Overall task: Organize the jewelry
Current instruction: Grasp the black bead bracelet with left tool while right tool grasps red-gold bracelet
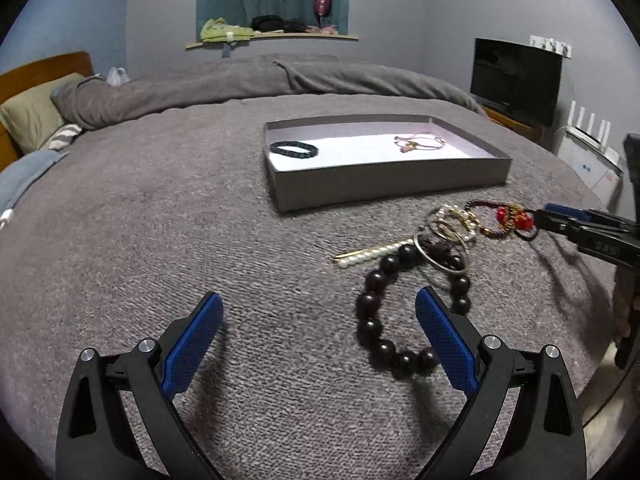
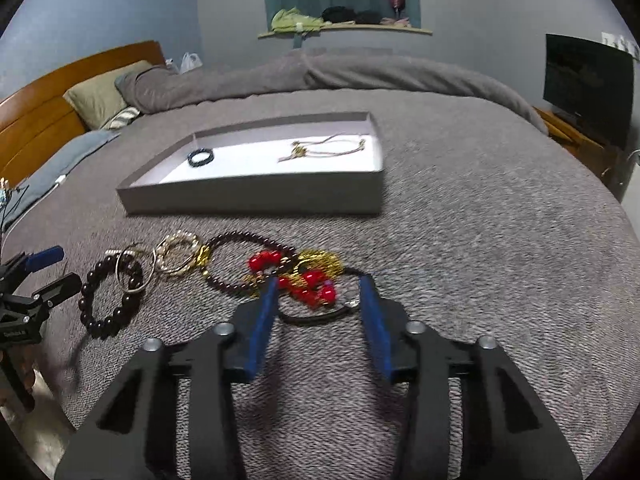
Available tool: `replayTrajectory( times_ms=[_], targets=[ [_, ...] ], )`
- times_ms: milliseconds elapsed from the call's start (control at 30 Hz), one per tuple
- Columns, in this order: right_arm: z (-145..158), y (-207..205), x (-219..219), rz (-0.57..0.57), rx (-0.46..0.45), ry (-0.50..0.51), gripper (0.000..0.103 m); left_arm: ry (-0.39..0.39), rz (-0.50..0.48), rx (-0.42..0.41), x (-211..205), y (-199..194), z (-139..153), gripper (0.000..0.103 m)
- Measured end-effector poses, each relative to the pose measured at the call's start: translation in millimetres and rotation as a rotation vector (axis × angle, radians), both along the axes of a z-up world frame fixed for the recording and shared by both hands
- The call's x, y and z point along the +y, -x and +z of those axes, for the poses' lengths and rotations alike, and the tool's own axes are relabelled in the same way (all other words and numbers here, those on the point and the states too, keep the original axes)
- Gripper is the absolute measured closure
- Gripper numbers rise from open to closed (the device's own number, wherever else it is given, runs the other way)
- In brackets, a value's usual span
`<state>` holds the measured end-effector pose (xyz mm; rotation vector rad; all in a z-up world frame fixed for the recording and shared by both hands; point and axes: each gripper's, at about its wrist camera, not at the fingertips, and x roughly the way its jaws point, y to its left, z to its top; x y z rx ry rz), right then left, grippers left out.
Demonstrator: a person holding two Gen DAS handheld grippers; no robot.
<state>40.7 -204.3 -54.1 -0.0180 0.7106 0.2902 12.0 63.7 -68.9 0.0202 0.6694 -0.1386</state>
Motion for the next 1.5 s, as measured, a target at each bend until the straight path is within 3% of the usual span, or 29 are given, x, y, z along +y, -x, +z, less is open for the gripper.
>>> replayTrajectory(
  times_ms=[133, 400, 500, 533, 1367, 1500],
  targets=[
    [-3.1, -4.0, 8.4, 0.0, 0.009, 0.014, 0.075, -0.015, -0.033, -0.017, -5.0, 2.5, 1.1, 0.009],
    [-15.2, -17.8, 13.8, 0.002, 0.065, 0.016, 0.076, -0.076, -0.091, -0.016, -20.6, 1.3, -2.5, 0.015],
    [-13.6, -16.8, 14.8, 0.007, 0.056, 0.026, 0.081, -0.076, -0.099, 0.003, -22.4, -1.7, -5.2, 0.019],
    [-12.7, -15.7, 15.3, 0.01, 0.051, 0.029, 0.087, -0.076, -0.101, 0.007, -22.7, -2.2, -5.9, 0.02],
    [48.8, 10.9, -37.8, -0.091, -0.202, -0.171, 0.087, -0.057, -0.126, 0.049, -25.9, -5.3, -12.0, 0.046],
    [56.2, 14.6, -41.5, -0.098, -0.231, -0.167, 0.087, -0.06, -0.12, 0.055, -24.5, -6.7, -12.5, 0.061]
  ],
)
